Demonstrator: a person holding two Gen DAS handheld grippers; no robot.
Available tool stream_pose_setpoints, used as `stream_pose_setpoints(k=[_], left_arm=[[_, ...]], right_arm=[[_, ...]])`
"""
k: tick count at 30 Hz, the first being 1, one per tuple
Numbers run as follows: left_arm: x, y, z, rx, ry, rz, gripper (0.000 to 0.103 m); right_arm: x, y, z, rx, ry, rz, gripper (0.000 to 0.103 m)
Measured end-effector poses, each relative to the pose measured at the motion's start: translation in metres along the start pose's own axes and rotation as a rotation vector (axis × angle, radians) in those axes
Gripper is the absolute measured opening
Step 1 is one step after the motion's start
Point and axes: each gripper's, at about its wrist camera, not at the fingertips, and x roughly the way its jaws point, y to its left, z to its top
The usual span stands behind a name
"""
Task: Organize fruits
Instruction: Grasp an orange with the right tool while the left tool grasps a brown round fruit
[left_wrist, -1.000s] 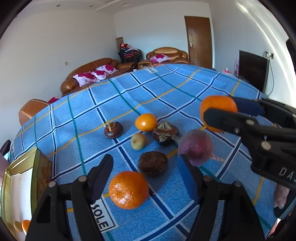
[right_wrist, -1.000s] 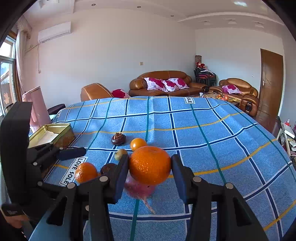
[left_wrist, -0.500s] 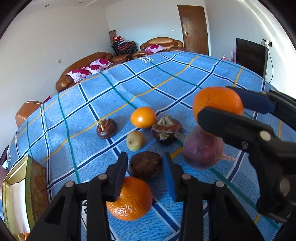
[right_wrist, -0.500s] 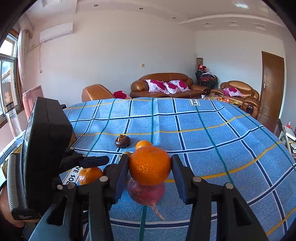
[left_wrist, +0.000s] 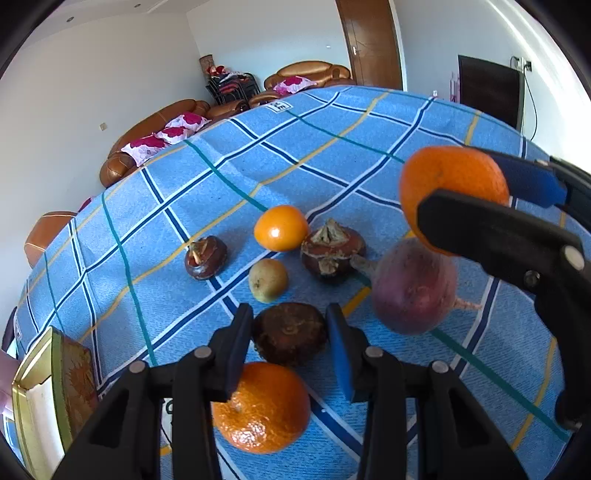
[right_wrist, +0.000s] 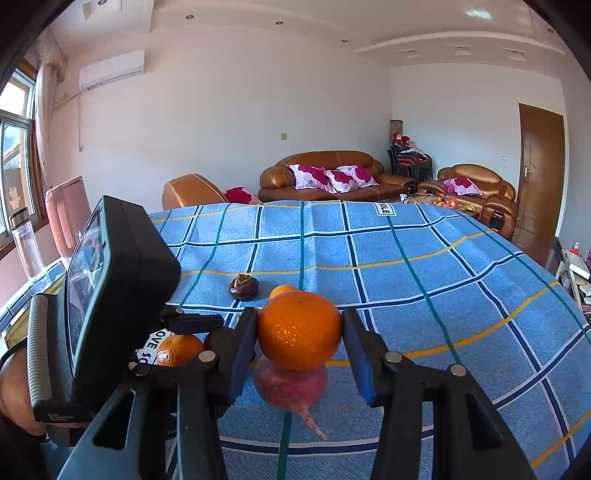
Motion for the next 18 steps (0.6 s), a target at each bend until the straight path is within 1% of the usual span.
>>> stream_pose_setpoints(k=[6, 11, 18], left_arm=[[-0.018, 0.017, -0.01, -0.097, -0.092, -0.008, 0.042], [-0.035, 0.023, -0.015, -0.138, -0.181, 0.003, 0.042], [-0.055, 0.027, -0.022, -0.187, -0.281, 0.032, 0.042]], right_arm=[[-0.002, 0.002, 0.0, -0.013, -0.015, 0.002, 0.049], [-0.002, 0.005, 0.0, -0.028, -0.012, 0.005, 0.049], [-0.008, 0.008, -0.001, -0.042, -0.039, 0.023, 0.049]])
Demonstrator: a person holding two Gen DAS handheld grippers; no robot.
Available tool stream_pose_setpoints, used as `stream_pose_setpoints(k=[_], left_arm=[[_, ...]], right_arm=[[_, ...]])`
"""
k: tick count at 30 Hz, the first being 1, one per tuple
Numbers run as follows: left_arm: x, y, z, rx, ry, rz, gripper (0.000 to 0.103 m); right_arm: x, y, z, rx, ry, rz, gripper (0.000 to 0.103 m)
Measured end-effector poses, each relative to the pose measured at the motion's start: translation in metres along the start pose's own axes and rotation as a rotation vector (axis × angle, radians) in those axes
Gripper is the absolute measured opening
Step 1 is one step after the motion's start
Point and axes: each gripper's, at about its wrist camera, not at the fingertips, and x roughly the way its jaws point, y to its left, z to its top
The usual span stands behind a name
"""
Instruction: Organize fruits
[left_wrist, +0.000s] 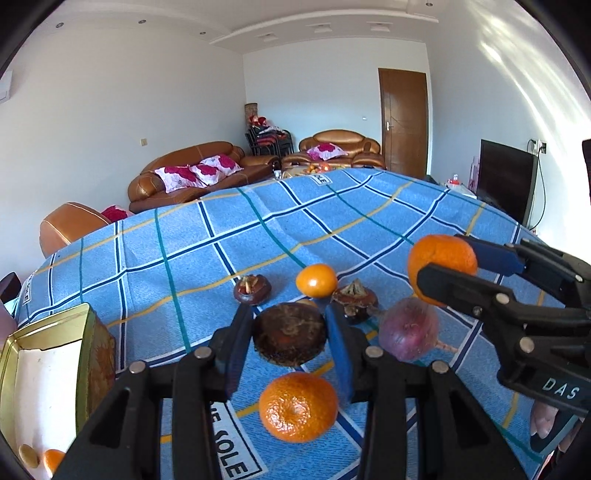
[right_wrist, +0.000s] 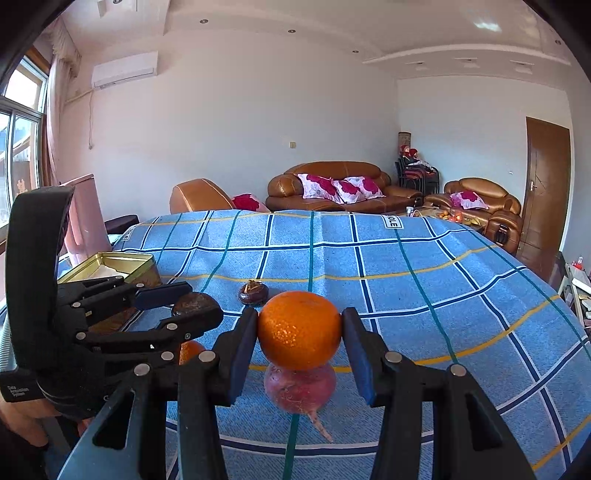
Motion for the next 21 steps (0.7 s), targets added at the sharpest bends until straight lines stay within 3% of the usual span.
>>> stream_pose_setpoints(k=[21], left_arm=[[-0.038, 0.01, -0.008, -0.065, -0.168, 0.048, 0.042]], right_arm=[[-0.013, 0.009, -0.001, -0.048, -0.075, 0.027, 0.049]])
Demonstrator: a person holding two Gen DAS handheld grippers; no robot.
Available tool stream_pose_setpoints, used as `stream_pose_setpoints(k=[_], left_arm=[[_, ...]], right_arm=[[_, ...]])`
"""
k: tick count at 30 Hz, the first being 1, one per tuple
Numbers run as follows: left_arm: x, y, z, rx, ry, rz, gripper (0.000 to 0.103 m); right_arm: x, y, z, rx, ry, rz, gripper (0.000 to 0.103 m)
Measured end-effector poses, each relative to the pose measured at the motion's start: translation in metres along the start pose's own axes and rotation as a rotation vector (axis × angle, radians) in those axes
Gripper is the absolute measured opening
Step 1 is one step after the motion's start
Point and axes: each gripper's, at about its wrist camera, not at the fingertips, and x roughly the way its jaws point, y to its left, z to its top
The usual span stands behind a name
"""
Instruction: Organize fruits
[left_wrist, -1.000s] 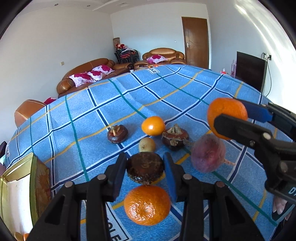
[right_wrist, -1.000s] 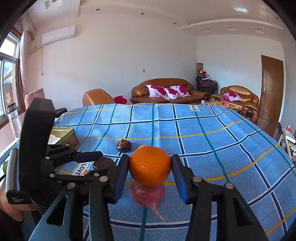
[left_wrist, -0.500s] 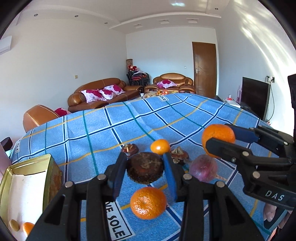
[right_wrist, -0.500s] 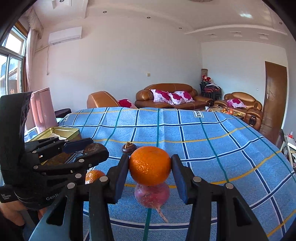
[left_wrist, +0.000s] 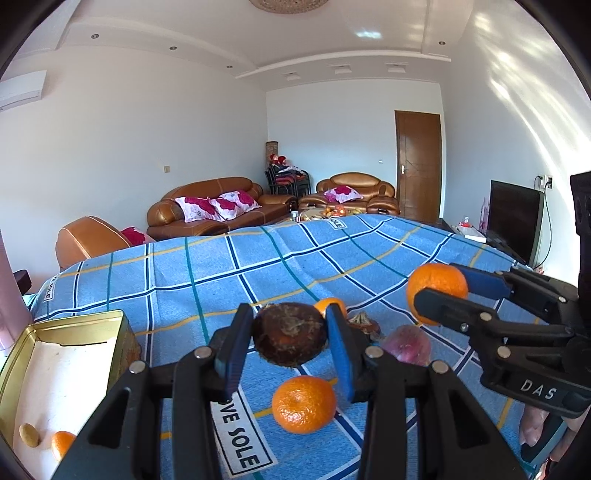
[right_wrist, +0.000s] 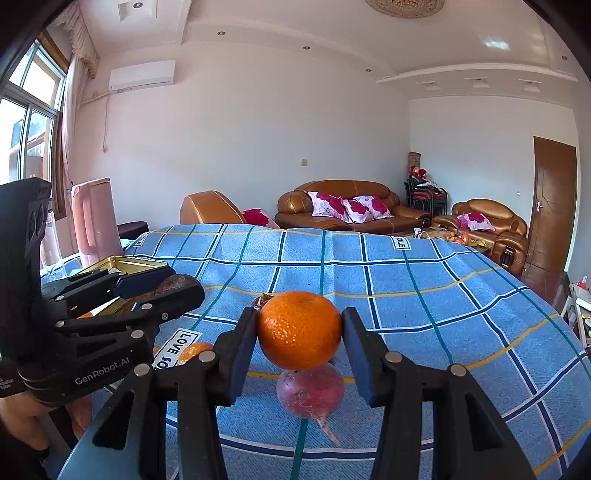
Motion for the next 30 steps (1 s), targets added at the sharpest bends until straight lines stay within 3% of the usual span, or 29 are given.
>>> stream_pose_setpoints(k=[30], left_arm=[[-0.038, 0.001, -0.007, -0.032, -0.11, 0.068, 0.042]], right_arm=[[-0.014, 0.006, -0.001, -0.039, -0.07, 0.042, 0.049]])
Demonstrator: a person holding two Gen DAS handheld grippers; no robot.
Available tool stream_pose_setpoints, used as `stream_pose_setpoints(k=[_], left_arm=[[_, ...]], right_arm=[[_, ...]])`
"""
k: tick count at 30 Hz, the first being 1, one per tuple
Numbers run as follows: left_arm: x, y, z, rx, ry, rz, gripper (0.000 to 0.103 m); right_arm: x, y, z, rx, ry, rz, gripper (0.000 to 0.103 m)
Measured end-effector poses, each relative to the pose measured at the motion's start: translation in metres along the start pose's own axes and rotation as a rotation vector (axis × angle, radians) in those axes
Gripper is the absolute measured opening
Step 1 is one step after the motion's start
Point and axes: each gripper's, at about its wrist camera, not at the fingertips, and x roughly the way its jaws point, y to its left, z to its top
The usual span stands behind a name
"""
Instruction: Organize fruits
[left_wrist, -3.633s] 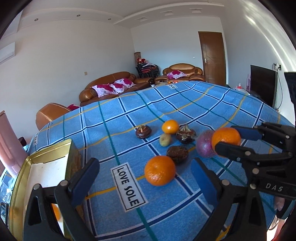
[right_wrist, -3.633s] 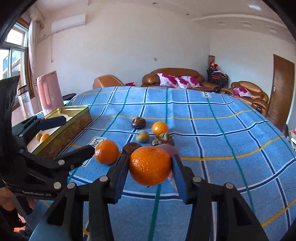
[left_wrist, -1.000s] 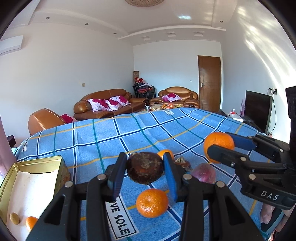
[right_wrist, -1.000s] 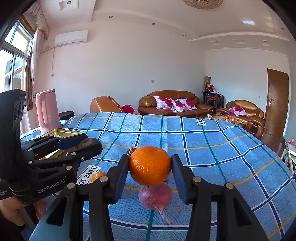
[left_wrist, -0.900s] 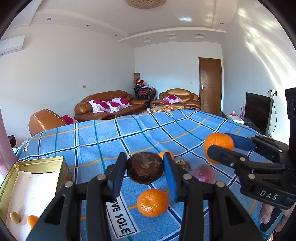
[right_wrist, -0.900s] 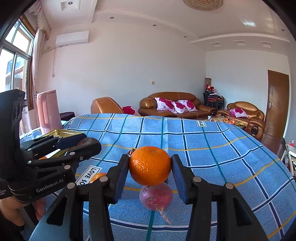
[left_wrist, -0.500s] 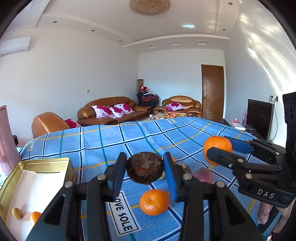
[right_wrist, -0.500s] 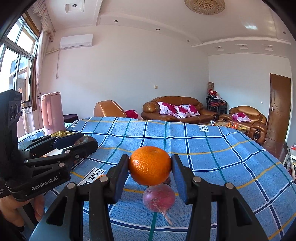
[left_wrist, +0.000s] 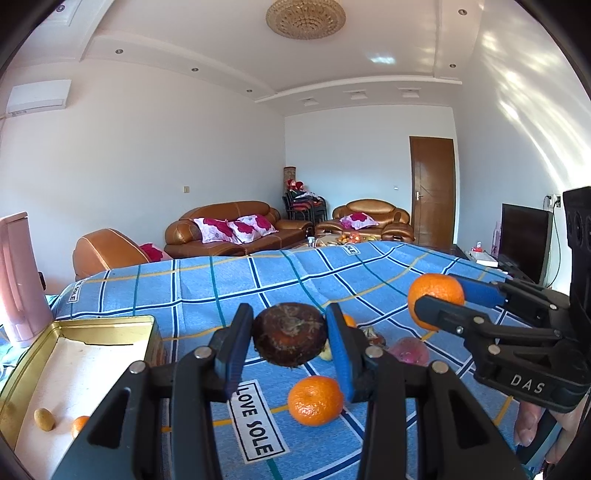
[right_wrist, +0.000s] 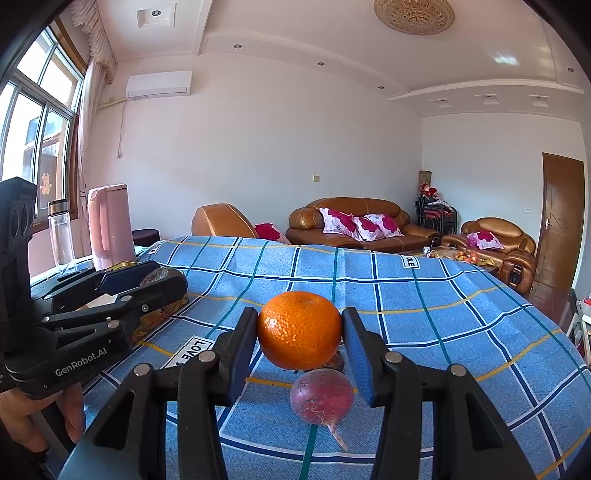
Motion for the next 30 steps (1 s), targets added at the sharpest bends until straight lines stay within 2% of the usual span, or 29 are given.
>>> stream_pose_setpoints(k=[16, 22, 30], left_arm=[[-0.006, 0.006, -0.001, -0.012, 0.007, 0.037, 0.042], [-0.005, 0.009, -0.001, -0.02, 0.014, 0.034, 0.042], [-0.008, 0.016, -0.003, -0.031, 0.018, 0.032, 0.042]], right_arm=[[0.001, 0.006, 0.001, -0.037, 0.002, 0.028, 0.049], [0.006, 0.009, 0.001, -0.04, 0.025, 0.012, 0.049], [0.01, 0.022, 0.002, -0.053, 0.022, 0.045, 0.049]])
